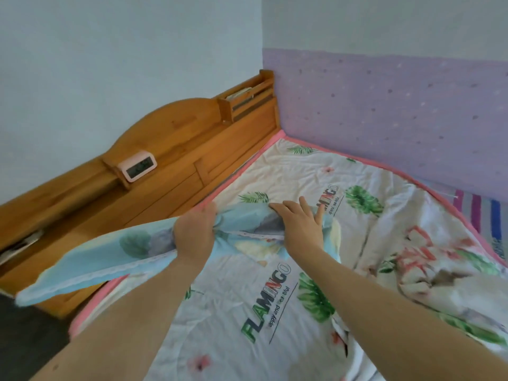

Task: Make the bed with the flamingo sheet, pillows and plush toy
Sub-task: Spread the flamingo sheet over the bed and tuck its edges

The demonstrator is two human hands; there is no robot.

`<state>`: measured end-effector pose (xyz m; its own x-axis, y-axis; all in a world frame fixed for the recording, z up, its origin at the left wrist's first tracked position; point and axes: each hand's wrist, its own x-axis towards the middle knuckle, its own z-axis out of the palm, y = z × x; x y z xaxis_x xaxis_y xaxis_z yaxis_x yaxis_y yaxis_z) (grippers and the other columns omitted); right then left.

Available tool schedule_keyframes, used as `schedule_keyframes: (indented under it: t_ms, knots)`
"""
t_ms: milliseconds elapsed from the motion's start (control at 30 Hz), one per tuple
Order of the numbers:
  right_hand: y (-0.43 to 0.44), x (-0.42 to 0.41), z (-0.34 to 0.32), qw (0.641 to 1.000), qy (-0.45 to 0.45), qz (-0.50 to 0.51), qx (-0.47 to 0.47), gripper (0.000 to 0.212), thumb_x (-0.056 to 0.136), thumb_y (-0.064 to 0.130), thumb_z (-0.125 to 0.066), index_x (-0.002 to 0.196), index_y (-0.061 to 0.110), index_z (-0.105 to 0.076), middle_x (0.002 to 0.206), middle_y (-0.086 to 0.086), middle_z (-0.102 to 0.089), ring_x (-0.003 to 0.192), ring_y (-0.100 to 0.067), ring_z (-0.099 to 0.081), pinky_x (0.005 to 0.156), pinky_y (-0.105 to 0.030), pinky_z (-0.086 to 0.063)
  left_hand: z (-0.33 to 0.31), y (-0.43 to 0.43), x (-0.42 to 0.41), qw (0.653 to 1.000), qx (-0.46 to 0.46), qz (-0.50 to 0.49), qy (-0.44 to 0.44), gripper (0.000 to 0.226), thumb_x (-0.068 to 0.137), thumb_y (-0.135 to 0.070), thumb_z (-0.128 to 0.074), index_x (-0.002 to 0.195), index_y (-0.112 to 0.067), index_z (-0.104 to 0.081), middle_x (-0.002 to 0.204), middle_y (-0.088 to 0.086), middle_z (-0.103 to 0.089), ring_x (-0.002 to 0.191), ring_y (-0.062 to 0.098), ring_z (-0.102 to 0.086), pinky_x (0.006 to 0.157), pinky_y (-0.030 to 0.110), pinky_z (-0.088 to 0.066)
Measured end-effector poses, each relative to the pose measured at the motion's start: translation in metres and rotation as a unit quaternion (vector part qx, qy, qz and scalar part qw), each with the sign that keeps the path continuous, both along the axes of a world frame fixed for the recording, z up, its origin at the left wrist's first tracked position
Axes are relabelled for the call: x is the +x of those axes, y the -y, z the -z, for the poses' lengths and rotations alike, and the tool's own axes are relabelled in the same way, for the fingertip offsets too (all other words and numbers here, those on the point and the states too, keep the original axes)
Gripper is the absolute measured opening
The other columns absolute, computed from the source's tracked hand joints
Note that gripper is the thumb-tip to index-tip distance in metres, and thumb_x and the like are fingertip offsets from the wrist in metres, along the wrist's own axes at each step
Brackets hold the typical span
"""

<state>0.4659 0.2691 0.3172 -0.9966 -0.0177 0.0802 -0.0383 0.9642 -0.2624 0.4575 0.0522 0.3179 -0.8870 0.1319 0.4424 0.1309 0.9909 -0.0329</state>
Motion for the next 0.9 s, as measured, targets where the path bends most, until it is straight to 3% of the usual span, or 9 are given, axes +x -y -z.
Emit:
schedule_keyframes:
  t_ms: [67, 100, 167, 233, 333, 400, 600, 800, 900]
  knots:
    - [0.002, 0.004, 0.023, 0.997, 0.076, 0.0, -0.009, 0.073, 0.086, 0.001, -0.057, 0.141, 0.042, -0.034, 0.151, 0.007, -0.03, 0.147, -0.023, -0.011, 0.114, -0.056, 0.008, 0.031, 0.004, 0.012, 0.998, 0.004, 0.026, 0.048, 0.021, 0.058, -0.002, -0.065, 0.07, -0.013, -0.052, 0.055, 0.007, -0.055, 0.048, 0.032, -0.057, 0.043, 0.028, -0.026]
    - [0.003, 0.009, 0.038, 0.99, 0.138, -0.003, -0.013, 0.069, 0.088, 0.003, -0.056, 0.14, 0.043, -0.036, 0.151, 0.006, -0.031, 0.146, -0.023, -0.013, 0.114, -0.057, 0.005, 0.05, 0.005, 0.022, 0.991, 0.009, 0.023, 0.131, 0.024, 0.062, -0.004, -0.066, 0.074, -0.017, -0.05, 0.064, 0.005, -0.058, 0.059, 0.032, -0.06, 0.047, 0.031, -0.031]
    - [0.001, 0.025, 0.068, 0.964, 0.265, -0.023, 0.001, 0.063, 0.093, 0.006, -0.049, 0.142, 0.043, -0.035, 0.155, 0.003, -0.026, 0.146, -0.024, -0.011, 0.113, -0.059, 0.0, 0.089, 0.007, 0.038, 0.937, 0.043, 0.012, 0.346, 0.027, 0.073, -0.01, -0.064, 0.079, -0.026, -0.044, 0.083, -0.001, -0.055, 0.086, 0.027, -0.059, 0.064, 0.033, -0.039]
    - [-0.007, 0.037, 0.092, 0.945, 0.327, -0.026, -0.003, 0.063, 0.093, 0.008, -0.046, 0.145, 0.041, -0.03, 0.158, 0.001, -0.016, 0.147, -0.023, -0.009, 0.114, -0.059, -0.004, 0.112, 0.004, 0.045, 0.887, 0.079, -0.007, 0.455, 0.024, 0.079, -0.013, -0.061, 0.089, -0.03, -0.048, 0.094, -0.002, -0.055, 0.1, 0.023, -0.057, 0.076, 0.031, -0.042]
    - [-0.022, 0.061, 0.107, 0.941, 0.331, 0.002, -0.068, 0.06, 0.091, 0.008, -0.05, 0.143, 0.035, -0.036, 0.153, -0.002, -0.028, 0.14, -0.022, -0.03, 0.115, -0.048, -0.023, 0.117, -0.015, 0.044, 0.895, 0.149, -0.007, 0.421, 0.025, 0.081, -0.008, -0.052, 0.099, -0.025, -0.058, 0.115, -0.001, -0.062, 0.109, 0.022, -0.056, 0.083, 0.029, -0.045]
    - [-0.033, 0.08, 0.105, 0.943, 0.307, 0.026, -0.125, 0.056, 0.09, 0.006, -0.052, 0.14, 0.029, -0.043, 0.147, -0.004, -0.038, 0.125, -0.023, -0.048, 0.106, -0.035, -0.038, 0.113, -0.035, 0.045, 0.897, 0.171, 0.021, 0.406, 0.021, 0.082, -0.01, -0.055, 0.1, -0.02, -0.061, 0.114, 0.001, -0.063, 0.109, 0.022, -0.056, 0.085, 0.029, -0.044]
    - [-0.074, 0.132, 0.095, 0.917, 0.184, 0.131, -0.328, 0.036, 0.089, 0.009, -0.055, 0.123, 0.02, -0.062, 0.119, 0.001, -0.064, 0.104, -0.015, -0.06, 0.085, -0.017, -0.04, 0.1, -0.12, 0.071, 0.88, 0.249, 0.108, 0.39, 0.009, 0.083, -0.011, -0.065, 0.091, -0.013, -0.067, 0.1, 0.005, -0.07, 0.096, 0.021, -0.064, 0.083, 0.029, -0.047]
    - [-0.147, 0.212, 0.093, 0.859, 0.114, 0.24, -0.438, 0.025, 0.089, 0.007, -0.057, 0.108, 0.016, -0.07, 0.101, -0.002, -0.071, 0.092, -0.017, -0.063, 0.087, -0.027, -0.048, 0.097, -0.214, 0.144, 0.819, 0.337, 0.142, 0.442, 0.016, 0.08, -0.008, -0.069, 0.076, -0.021, -0.062, 0.086, 0.01, -0.073, 0.084, 0.028, -0.068, 0.078, 0.037, -0.051]
    - [-0.2, 0.272, 0.099, 0.835, 0.11, 0.287, -0.457, 0.024, 0.089, 0.005, -0.057, 0.106, 0.015, -0.07, 0.098, -0.002, -0.07, 0.092, -0.019, -0.064, 0.083, -0.029, -0.049, 0.104, -0.273, 0.196, 0.794, 0.338, 0.165, 0.478, 0.024, 0.081, -0.003, -0.067, 0.069, -0.022, -0.059, 0.074, 0.007, -0.069, 0.075, 0.025, -0.065, 0.069, 0.03, -0.047]
